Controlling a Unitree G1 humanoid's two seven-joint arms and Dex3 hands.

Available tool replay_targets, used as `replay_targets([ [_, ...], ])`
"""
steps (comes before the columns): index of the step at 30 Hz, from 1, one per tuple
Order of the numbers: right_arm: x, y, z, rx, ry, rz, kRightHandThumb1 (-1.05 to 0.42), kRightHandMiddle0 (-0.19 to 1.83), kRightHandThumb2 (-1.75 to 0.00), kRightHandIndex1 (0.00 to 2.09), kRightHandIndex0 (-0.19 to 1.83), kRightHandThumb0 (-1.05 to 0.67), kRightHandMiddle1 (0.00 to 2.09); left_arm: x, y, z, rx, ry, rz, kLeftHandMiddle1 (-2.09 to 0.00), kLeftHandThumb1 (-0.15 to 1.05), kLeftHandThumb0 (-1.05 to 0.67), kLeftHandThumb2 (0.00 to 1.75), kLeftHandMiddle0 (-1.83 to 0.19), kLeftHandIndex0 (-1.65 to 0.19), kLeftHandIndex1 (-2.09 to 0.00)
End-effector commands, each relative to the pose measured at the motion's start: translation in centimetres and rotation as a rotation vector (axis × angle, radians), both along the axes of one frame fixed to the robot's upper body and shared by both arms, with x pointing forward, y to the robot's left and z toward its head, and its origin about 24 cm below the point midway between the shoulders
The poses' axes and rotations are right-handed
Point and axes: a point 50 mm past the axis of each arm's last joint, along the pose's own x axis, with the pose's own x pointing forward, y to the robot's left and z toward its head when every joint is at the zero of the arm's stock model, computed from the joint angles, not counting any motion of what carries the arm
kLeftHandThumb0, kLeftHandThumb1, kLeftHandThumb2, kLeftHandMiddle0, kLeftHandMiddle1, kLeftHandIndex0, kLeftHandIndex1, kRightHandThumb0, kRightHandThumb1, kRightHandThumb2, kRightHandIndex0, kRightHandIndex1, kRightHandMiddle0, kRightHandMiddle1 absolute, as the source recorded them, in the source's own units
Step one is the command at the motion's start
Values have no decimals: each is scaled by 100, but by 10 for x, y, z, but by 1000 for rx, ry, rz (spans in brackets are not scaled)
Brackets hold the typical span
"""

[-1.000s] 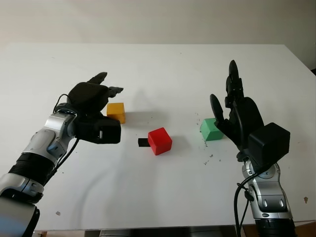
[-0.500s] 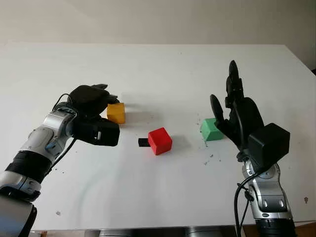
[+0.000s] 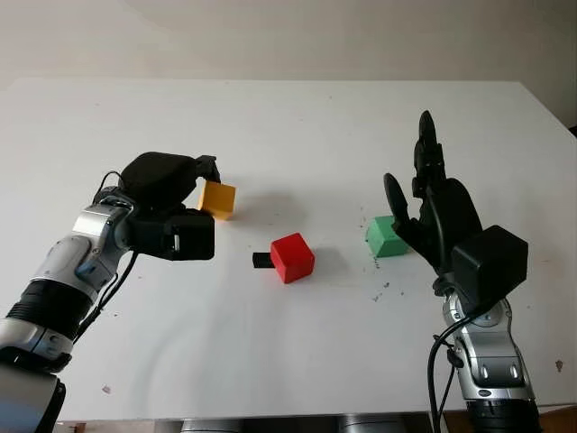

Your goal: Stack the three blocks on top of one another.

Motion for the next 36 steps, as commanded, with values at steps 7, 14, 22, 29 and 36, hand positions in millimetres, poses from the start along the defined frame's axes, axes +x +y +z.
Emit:
replay_targets([
  [7,1,0,3,-8,-13,-9,-105,-19,-54,0,-19,-80,3,-7,5,24,-171,-35,-93,-7,104,-41,10,-40,-24,-139],
  [14,0,1,3,-8,-17,-5,-105,-19,-54,0,-19,-78,3,-16,-10,38,-381,-12,-247,-7,104,-39,6,-41,-28,-139],
  [22,-1,2,2,-8,-16,-15,-105,-19,-54,0,-19,-78,4,-25,-25,48,-583,92,-354,-6,105,-44,8,-39,-31,-137],
  [29,-1,3,2,2,-14,-7,-105,-19,-54,0,-19,-79,2,-30,-34,52,-786,224,-468,-5,105,-45,10,-37,-26,-153],
  [36,-1,2,2,0,-16,-10,-105,-19,-54,0,-19,-79,2,-31,-44,40,-919,392,-530,-7,103,-48,6,-40,-35,-153],
])
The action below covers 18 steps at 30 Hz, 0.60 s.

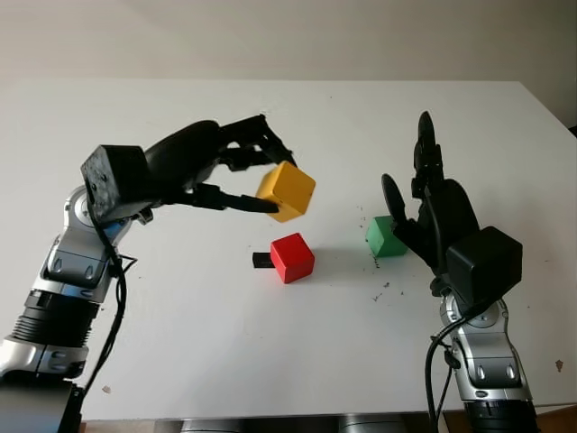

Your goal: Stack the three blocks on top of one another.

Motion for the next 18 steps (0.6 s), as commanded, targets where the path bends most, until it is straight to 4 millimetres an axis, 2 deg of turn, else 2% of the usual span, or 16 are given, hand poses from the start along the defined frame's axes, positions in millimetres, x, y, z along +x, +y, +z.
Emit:
replay_targets([
  [1,-1,-1,3,5,-16,-2,-105,-19,-54,0,-19,-79,2,-1,-1,0,-25,17,-8,-7,103,-49,6,-40,-36,-152],
  [6,-1,-2,4,0,-16,-3,-105,-19,-53,0,-19,-79,3,-3,-8,-12,-5,70,-17,-6,102,-53,5,-38,-41,-151],
  [9,0,-2,4,-1,-19,-5,-105,-19,-53,0,-19,-79,4,-4,-11,-23,-3,104,-30,-5,102,-49,5,-37,-41,-147],
  [18,0,-2,5,6,-15,1,-105,-19,-52,0,-19,-79,4,-4,-20,-50,111,99,-14,-3,105,-52,7,-34,-35,-152],
])
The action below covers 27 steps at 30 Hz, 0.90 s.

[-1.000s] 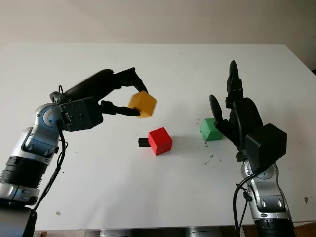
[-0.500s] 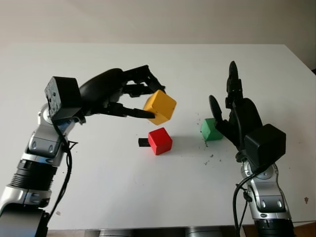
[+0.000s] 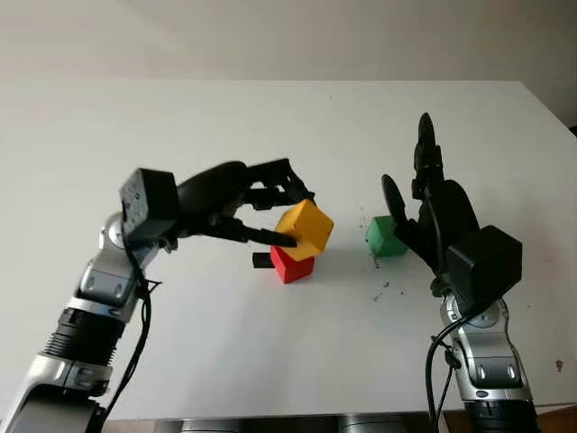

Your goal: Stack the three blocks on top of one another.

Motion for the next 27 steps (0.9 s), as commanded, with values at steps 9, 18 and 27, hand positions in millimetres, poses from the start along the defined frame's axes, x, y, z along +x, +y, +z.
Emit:
replay_targets([
  [9,0,-1,6,5,-32,1,-105,-19,-52,0,-19,-78,4,1,-1,-13,63,-49,-12,0,105,-53,13,-33,-31,-154],
  [18,0,-1,5,2,-33,4,-105,-19,-52,0,-19,-78,5,6,3,-10,52,-72,32,0,105,-52,14,-33,-26,-164],
  [27,0,-2,5,-5,-28,4,-105,-19,-52,0,-19,-78,5,11,8,0,-37,-6,50,0,105,-49,12,-32,-22,-166],
])
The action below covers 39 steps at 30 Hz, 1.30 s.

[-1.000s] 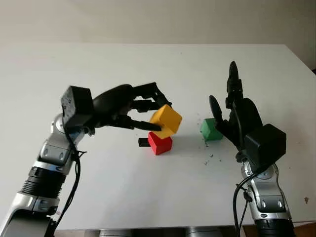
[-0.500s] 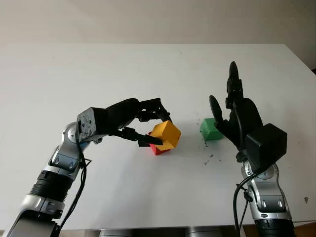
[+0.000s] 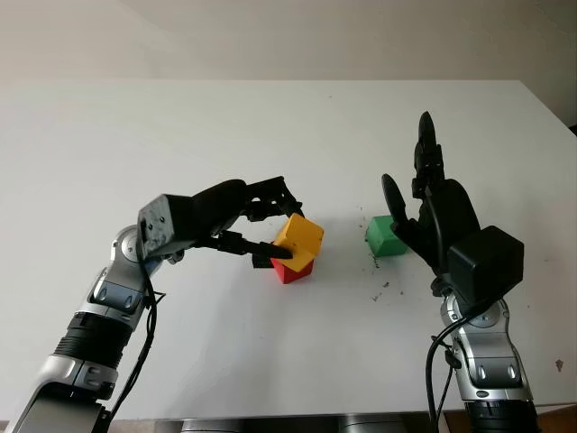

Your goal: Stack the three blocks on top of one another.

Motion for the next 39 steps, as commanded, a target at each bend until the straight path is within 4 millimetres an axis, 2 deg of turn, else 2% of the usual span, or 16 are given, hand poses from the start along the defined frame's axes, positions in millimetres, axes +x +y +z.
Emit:
replay_targets([
  [1,0,-2,4,-8,-18,0,-105,-19,-52,0,-19,-78,5,5,-2,15,-30,-25,-1,0,105,-49,11,-32,-23,-166],
  [18,1,-2,4,-3,-15,5,-105,-19,-52,0,-19,-78,4,6,1,16,17,-14,12,0,104,-51,7,-34,-32,-156],
  [25,0,-2,5,-11,-19,2,-105,-19,-52,0,-19,-79,5,5,0,12,11,-26,5,0,102,-47,5,-36,-32,-153],
  [35,0,-3,5,-12,-20,3,-105,-19,-52,0,-19,-78,5,2,-1,10,151,-127,38,0,103,-53,6,-37,-33,-143],
  [39,0,-3,5,-15,-20,2,-105,-18,-52,0,-19,-79,5,1,-2,10,178,-154,41,0,104,-49,6,-36,-32,-135],
])
